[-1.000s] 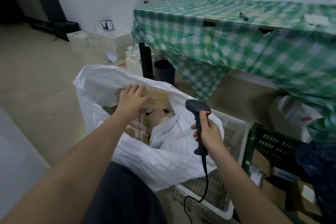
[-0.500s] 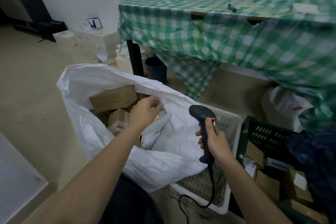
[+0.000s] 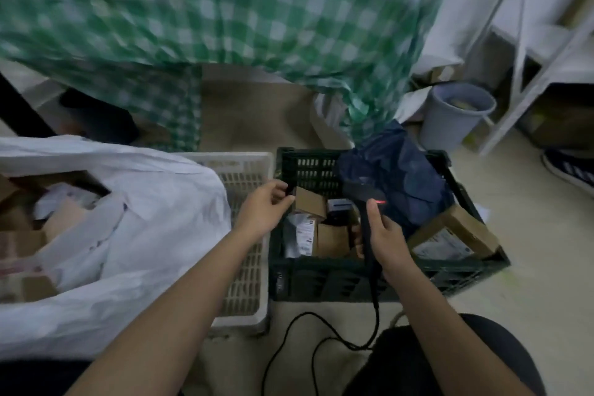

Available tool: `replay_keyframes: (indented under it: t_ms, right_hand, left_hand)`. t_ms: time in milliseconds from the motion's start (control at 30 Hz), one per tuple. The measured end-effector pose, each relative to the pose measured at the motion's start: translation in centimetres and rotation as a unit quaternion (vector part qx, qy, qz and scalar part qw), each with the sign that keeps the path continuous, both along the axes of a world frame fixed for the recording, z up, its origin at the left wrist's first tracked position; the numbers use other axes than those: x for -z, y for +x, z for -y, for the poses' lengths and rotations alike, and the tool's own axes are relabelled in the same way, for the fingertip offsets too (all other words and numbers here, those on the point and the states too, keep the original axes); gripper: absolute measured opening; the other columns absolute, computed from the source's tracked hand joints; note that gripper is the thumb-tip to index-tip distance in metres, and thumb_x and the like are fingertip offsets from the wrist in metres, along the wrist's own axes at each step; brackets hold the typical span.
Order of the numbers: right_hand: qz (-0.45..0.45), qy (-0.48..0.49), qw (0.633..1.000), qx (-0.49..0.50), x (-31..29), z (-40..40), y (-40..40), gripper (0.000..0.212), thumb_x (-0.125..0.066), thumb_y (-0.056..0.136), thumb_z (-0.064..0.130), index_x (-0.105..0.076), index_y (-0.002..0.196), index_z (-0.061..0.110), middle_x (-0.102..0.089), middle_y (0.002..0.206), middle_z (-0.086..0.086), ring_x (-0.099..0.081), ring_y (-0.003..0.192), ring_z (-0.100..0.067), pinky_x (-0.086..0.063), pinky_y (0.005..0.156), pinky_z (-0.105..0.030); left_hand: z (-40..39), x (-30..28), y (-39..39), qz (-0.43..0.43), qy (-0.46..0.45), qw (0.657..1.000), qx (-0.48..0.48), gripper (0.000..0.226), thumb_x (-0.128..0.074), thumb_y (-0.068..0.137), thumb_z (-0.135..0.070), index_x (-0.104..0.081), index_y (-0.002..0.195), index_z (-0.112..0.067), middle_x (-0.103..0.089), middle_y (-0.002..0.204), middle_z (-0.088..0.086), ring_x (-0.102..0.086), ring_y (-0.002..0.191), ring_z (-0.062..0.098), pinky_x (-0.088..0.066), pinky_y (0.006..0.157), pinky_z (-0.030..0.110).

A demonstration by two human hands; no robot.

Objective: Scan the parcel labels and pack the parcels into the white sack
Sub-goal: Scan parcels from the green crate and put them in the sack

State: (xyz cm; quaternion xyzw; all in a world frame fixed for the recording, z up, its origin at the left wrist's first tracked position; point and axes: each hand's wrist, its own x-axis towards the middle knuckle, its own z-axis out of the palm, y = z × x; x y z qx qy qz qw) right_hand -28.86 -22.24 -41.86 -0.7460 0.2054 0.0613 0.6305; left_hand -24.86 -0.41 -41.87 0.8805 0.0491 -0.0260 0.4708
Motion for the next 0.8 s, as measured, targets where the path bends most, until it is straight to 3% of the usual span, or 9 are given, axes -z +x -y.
replay_keyframes:
  t_ms: [100,167,267,367,533,633,700,800]
  right_hand:
    - [-0.012,-0.003,1.0,0.026,1.5,3.0,2.3,0.053,-0.043,0.095,0.057,-0.063,0.087,0.009,-0.062,0.068,-0.003,-0.057,0.061,-0.018,-0.045,0.056,-0.029]
    - [-0.02,-0.003,0.999,0.026,2.8,4.1,4.2,0.055,-0.043,0.094,0.059,-0.063,0.093,0.007,-0.062,0.069,-0.003,-0.057,0.059,-0.017,-0.045,0.056,-0.028]
    - [-0.037,0.0,0.999,0.014,5.5,4.3,6.7,0.056,-0.044,0.092,0.063,-0.063,0.097,0.011,-0.066,0.084,-0.007,-0.062,0.075,-0.02,-0.051,0.073,-0.033]
    - [-0.055,-0.004,0.998,-0.007,7.8,4.1,8.3,0.07,-0.044,0.086,0.072,-0.067,0.108,0.009,-0.07,0.102,-0.014,-0.065,0.097,-0.03,-0.052,0.093,-0.046]
    - [-0.065,-0.004,0.997,-0.03,9.3,4.3,9.4,0.063,-0.046,0.087,0.068,-0.068,0.093,0.009,-0.071,0.088,-0.013,-0.063,0.078,-0.024,-0.053,0.081,-0.043]
    - [-0.068,0.016,0.997,-0.025,9.6,4.4,9.9,0.057,-0.047,0.089,0.063,-0.067,0.096,0.01,-0.071,0.089,-0.009,-0.062,0.072,-0.018,-0.052,0.074,-0.036]
    - [-0.074,0.026,0.997,-0.019,10.0,4.5,10.1,0.055,-0.047,0.091,0.059,-0.065,0.098,0.008,-0.069,0.082,-0.004,-0.059,0.062,-0.012,-0.05,0.062,-0.026]
    - [-0.082,0.039,0.996,-0.017,10.5,4.7,10.4,0.052,-0.048,0.093,0.056,-0.064,0.099,0.007,-0.064,0.074,0.001,-0.055,0.051,-0.008,-0.046,0.051,-0.02]
  left_hand:
    - [3.6,3.5,2.8,-0.038,0.017,0.999,0.021,0.035,-0.063,0.092,-0.027,-0.055,0.123,-0.014,-0.059,0.106,-0.003,-0.054,0.096,0.011,-0.043,0.082,0.024]
    - [5.1,6.4,4.6,-0.071,0.036,0.996,0.035,0.041,-0.064,0.091,-0.027,-0.053,0.127,-0.011,-0.059,0.115,0.002,-0.054,0.1,0.013,-0.045,0.085,0.026]
    - [6.0,11.2,7.0,-0.115,0.091,0.987,0.062,0.043,-0.065,0.09,-0.028,-0.053,0.127,-0.009,-0.059,0.121,0.009,-0.057,0.11,0.024,-0.047,0.087,0.031]
    - [6.5,15.6,8.8,-0.142,0.192,0.968,0.082,0.049,-0.065,0.09,-0.028,-0.049,0.133,-0.008,-0.054,0.129,0.016,-0.054,0.114,0.031,-0.044,0.086,0.031]
    - [7.1,20.3,11.4,-0.191,0.325,0.921,0.102,0.055,-0.062,0.092,-0.029,-0.042,0.137,-0.007,-0.044,0.134,0.02,-0.048,0.119,0.036,-0.045,0.092,0.041]
    - [7.3,21.9,13.0,-0.208,0.333,0.914,0.103,0.056,-0.062,0.092,-0.026,-0.038,0.139,-0.005,-0.039,0.139,0.021,-0.045,0.122,0.038,-0.044,0.095,0.041]
    - [7.4,22.7,13.8,-0.222,0.323,0.914,0.098,0.057,-0.062,0.092,-0.023,-0.037,0.139,-0.003,-0.038,0.141,0.021,-0.046,0.122,0.039,-0.044,0.097,0.041]
    - [7.5,23.4,14.4,-0.238,0.338,0.905,0.104,0.045,-0.059,0.094,-0.014,-0.044,0.134,-0.002,-0.048,0.135,0.021,-0.053,0.118,0.037,-0.045,0.092,0.039]
